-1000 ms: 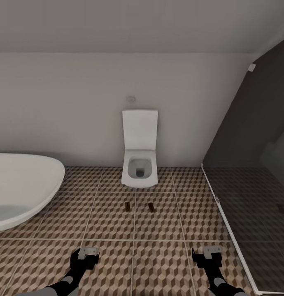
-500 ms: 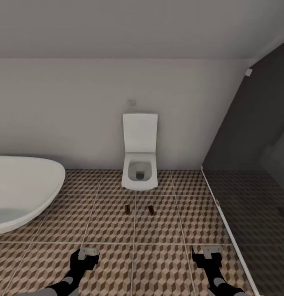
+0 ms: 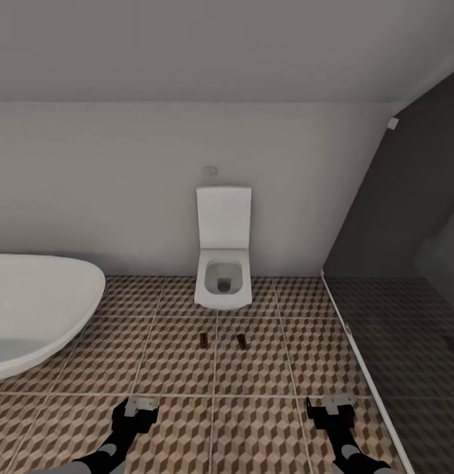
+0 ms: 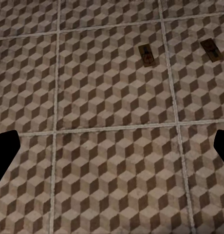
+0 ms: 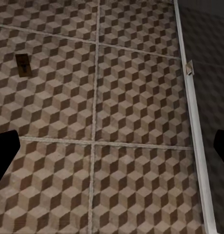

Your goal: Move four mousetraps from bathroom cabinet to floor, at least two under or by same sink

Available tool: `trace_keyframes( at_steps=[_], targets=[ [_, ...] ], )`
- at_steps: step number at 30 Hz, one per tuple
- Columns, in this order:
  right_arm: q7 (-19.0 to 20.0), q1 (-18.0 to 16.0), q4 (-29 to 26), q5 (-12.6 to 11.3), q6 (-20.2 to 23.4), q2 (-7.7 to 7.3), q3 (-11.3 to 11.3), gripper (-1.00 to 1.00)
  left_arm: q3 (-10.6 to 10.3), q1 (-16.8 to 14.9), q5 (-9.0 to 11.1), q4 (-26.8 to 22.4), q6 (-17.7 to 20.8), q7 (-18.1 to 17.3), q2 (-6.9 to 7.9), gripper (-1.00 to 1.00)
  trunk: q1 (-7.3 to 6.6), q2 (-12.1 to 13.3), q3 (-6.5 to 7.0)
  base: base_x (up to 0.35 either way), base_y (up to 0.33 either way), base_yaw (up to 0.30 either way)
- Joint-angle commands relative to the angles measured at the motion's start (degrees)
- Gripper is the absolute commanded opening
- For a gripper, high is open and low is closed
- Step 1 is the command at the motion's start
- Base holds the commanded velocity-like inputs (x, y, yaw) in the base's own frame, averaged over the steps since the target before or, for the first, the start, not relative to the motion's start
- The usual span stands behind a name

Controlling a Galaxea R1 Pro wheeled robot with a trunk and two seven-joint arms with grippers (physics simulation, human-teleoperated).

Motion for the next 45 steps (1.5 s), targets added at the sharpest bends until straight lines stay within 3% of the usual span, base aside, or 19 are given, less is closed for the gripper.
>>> trace_keyframes(
  at_steps=[1, 45],
  targets=[
    [-0.17, -0.03, 0.01, -0.41, -0.11, 0.00, 0.50, 1.00, -0.50, -0.09, 0.39, 0.22, -0.35, 0.10, -0.03, 1.00, 0.03, -0.10, 0.00, 0.000, 0.000, 0.000],
    [-0.17, -0.03, 0.01, -0.40, -0.11, 0.00, 0.50, 1.00, -0.50, -0.09, 0.38, 0.22, -0.34, 0.10, -0.03, 1.00, 0.03, -0.10, 4.10, 0.000, 0.000, 0.000]
  ],
)
